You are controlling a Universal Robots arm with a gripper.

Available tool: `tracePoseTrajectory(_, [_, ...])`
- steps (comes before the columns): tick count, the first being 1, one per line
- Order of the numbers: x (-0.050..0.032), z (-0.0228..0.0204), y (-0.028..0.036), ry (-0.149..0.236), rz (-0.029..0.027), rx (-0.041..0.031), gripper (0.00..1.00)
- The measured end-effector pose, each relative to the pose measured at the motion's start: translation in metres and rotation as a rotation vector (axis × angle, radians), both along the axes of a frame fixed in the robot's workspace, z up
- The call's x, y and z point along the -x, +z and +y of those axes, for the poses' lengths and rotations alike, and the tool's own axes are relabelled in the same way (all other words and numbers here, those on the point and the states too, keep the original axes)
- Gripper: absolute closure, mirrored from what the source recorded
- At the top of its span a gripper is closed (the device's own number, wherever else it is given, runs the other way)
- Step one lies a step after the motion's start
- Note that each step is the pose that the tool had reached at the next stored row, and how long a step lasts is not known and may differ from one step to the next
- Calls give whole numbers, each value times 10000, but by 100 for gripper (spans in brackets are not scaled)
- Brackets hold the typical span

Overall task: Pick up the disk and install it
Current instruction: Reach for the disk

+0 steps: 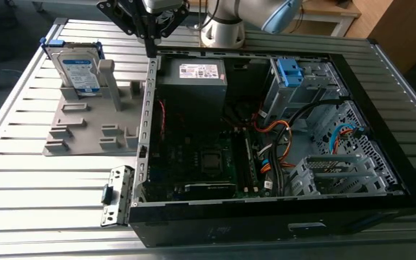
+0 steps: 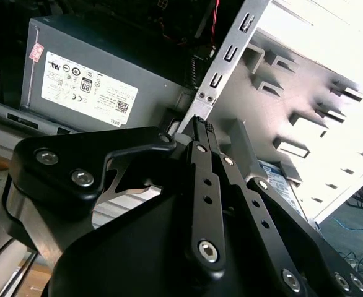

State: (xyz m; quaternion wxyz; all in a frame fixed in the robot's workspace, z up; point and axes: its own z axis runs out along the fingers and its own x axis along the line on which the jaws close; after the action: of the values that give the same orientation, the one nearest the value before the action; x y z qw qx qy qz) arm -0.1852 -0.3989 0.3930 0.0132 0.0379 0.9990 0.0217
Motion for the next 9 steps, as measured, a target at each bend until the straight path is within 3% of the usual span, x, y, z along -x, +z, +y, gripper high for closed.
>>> tracePoseTrajectory(9, [100, 0, -3, 1, 0, 0, 89])
